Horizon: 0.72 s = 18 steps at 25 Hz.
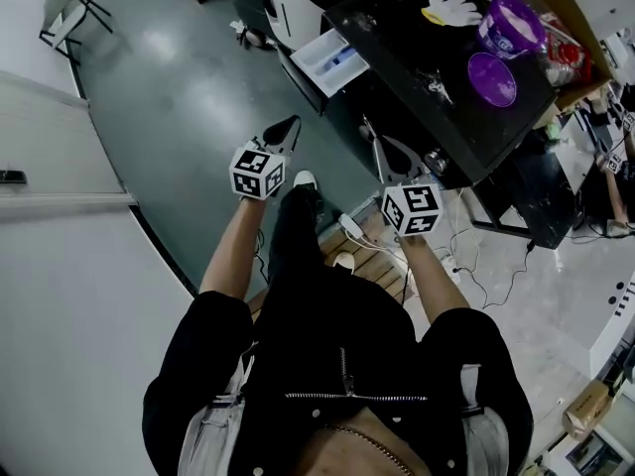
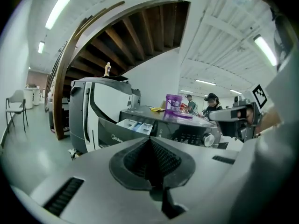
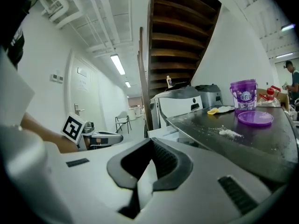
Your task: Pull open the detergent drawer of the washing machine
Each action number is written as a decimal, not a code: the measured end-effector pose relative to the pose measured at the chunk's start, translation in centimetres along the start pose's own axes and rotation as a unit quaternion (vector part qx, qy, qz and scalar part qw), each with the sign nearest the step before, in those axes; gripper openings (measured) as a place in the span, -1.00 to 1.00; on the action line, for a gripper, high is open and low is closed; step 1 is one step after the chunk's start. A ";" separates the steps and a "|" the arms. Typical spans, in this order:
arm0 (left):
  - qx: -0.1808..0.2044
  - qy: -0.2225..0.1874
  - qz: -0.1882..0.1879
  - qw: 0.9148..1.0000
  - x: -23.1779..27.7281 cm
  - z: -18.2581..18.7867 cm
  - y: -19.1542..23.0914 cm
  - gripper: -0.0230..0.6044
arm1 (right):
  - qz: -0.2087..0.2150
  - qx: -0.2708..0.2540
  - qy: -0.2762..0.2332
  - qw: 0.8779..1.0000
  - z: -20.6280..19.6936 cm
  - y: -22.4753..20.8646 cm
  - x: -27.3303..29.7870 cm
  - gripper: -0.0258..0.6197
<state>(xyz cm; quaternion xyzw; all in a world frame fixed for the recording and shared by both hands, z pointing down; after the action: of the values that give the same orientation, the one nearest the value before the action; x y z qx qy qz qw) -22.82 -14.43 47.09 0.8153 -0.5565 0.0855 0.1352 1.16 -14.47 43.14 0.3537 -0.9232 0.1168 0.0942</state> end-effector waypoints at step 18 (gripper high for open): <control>0.042 -0.070 0.040 0.996 -7.9 4.5 -6.1 -0.86 | -0.017 -0.030 -0.062 0.997 4.3 0.6 -7.0 -0.91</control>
<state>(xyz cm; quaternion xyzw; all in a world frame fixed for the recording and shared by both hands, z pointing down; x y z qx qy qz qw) -20.07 -6.79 39.79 0.8012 -0.5929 0.0564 0.0579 5.44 -10.82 37.13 0.3727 -0.9243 0.0651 0.0494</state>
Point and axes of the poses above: the fingertips, and each gripper's own axes: x forward along the fingers, y to its left, z out of its top, the point moved 6 cm from there along -x, backward along the fingers, and after that the axes turned 3 degrees about z, right-handed, at the moved point
